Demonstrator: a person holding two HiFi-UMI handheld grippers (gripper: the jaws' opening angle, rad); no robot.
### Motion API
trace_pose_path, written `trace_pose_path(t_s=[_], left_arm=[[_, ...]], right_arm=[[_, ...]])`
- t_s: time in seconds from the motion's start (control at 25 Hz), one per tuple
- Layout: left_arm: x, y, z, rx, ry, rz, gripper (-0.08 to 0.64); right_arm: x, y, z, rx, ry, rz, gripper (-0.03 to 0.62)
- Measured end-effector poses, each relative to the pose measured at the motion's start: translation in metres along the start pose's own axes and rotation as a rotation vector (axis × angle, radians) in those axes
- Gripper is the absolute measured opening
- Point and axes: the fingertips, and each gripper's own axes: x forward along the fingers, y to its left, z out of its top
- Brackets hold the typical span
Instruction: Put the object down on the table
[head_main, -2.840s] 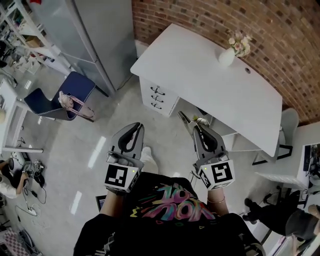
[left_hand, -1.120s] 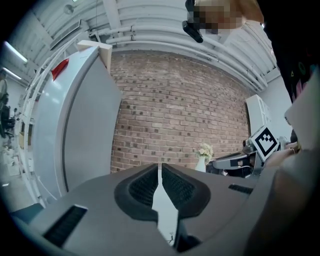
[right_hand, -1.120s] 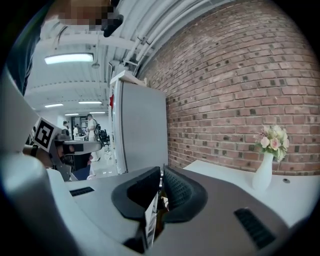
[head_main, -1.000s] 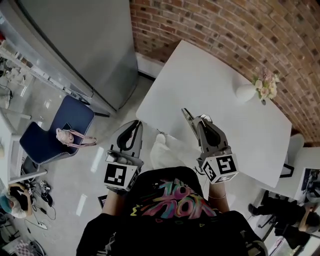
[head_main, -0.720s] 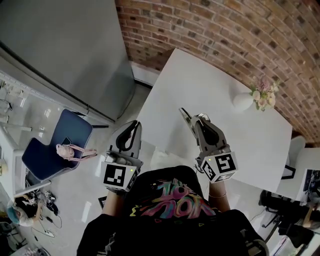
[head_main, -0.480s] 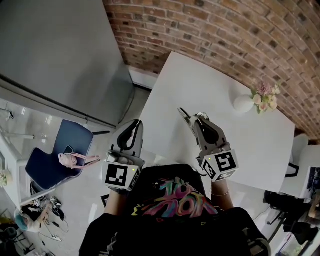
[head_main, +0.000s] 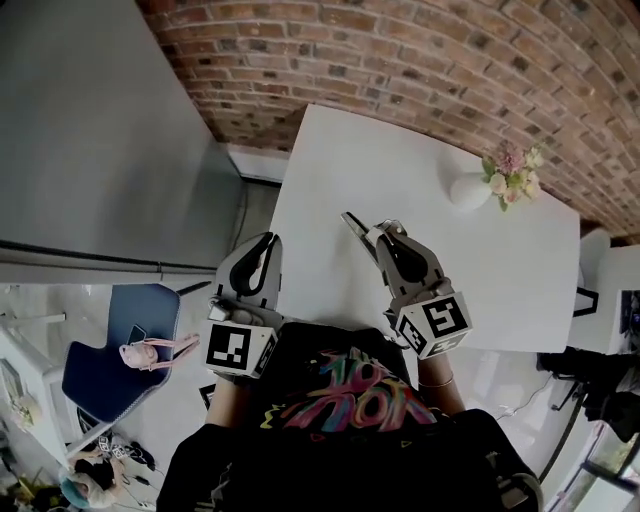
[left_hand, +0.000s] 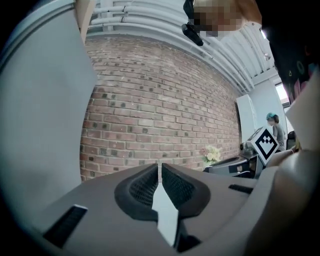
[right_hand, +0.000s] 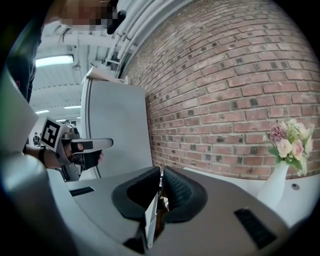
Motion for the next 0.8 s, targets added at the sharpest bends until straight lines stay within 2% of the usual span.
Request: trace_pose_path(t_s=[0.16, 0.36, 0.8], left_arm=[[0.017, 0.004, 0.000, -0.012, 0.014, -0.092, 0.040], [0.035, 0.012, -0.001, -0.012, 0.027, -0.165, 0.040], [0.049, 0.016, -0.010, -0.019, 0.048, -0.232, 0.040]], right_arm=[[0.002, -0.001, 0.001, 0.029, 0.006, -0.074, 0.041], [0.007, -0.002, 0.006, 0.057, 0.003, -0.133, 0.041], [0.014, -0.003, 0.002, 0.061, 0.004, -0.196, 0.041]])
